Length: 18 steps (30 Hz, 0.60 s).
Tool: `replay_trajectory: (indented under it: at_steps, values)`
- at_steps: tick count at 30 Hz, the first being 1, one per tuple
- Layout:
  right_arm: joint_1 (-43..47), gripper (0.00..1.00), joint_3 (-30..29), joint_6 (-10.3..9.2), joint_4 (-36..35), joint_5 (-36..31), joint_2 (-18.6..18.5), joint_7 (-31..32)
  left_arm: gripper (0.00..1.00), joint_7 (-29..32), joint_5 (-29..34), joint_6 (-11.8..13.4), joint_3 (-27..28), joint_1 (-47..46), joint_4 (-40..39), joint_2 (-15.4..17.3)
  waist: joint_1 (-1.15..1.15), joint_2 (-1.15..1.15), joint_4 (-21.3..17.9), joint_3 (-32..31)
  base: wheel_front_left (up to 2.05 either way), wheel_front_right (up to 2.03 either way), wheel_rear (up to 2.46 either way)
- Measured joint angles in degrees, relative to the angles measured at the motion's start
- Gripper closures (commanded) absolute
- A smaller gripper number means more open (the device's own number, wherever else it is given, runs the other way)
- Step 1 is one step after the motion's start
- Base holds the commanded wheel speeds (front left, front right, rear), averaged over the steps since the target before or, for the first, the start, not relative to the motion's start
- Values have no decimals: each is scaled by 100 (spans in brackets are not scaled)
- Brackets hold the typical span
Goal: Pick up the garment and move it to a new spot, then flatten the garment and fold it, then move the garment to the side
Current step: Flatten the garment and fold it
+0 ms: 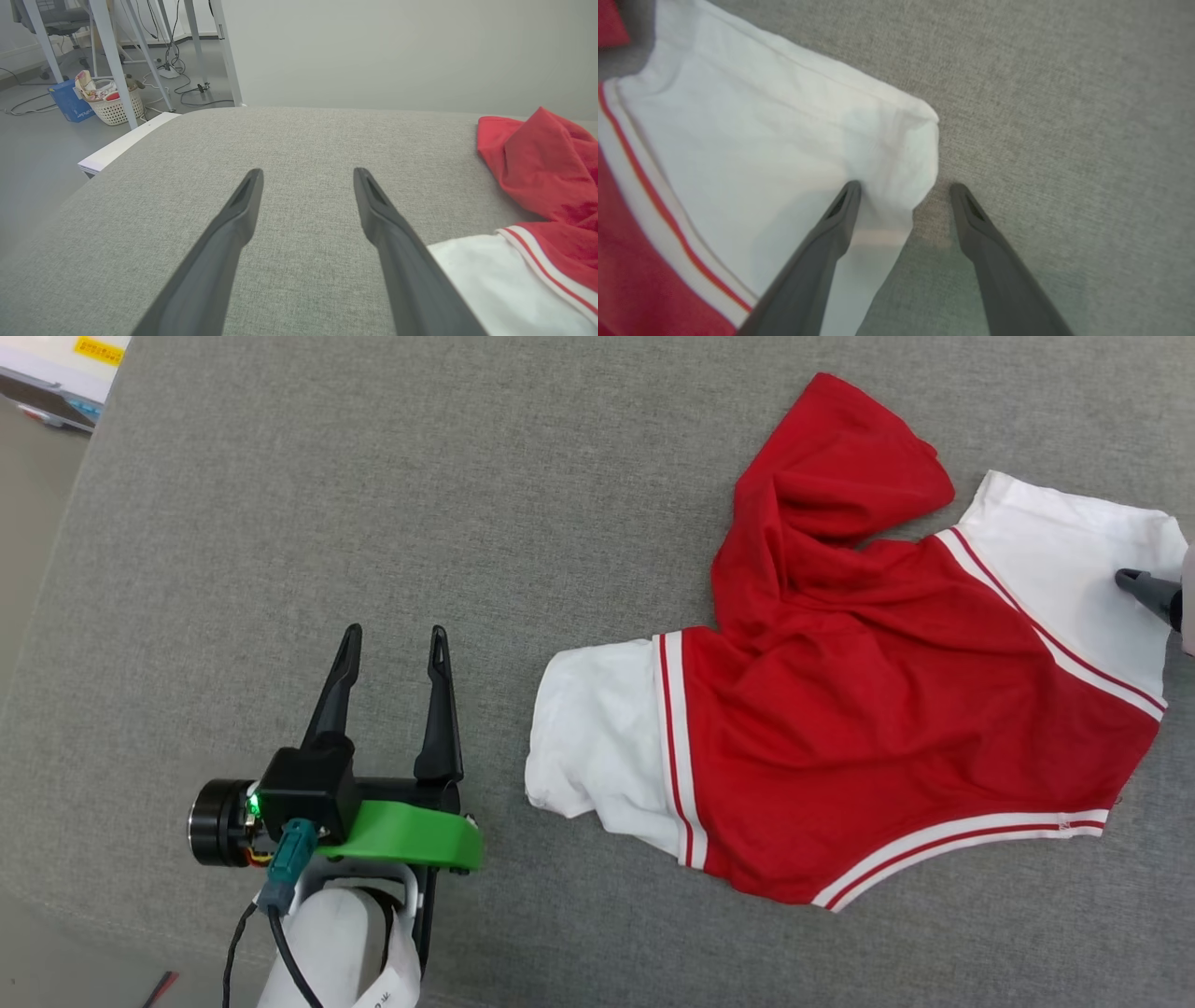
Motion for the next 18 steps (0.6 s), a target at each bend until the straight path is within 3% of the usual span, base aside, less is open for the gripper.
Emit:
replay_trajectory:
  at_steps: [2, 3, 4, 11, 18]
  values:
    - [-15, 0, 37, -1, 103, 19, -24, 74, 0, 0, -1, 41, -10, -4, 10, -1, 0, 0, 59, 58, 0, 0, 0]
    - [-15, 60, 37, -3, 109, 44, -33, 56, 0, 0, -2, 43, -8, -4, 16, 0, 0, 0, 78, 72, 0, 0, 0]
    - [-15, 100, 43, -2, 112, 41, -53, -79, 0, 0, -2, 52, -4, -3, 29, 0, 0, 0, 94, 76, 0, 0, 0]
    - [340, 100, 210, 0, -172, 90, -143, -1291, 0, 0, -2, 86, 44, 26, 121, 0, 0, 0, 72, -159, 0, 0, 0]
    - [1285, 100, -79, 0, -825, 537, -725, -2012, 0, 0, 14, 38, 112, 282, 208, -1, 0, 0, -87, -653, 0, 0, 0]
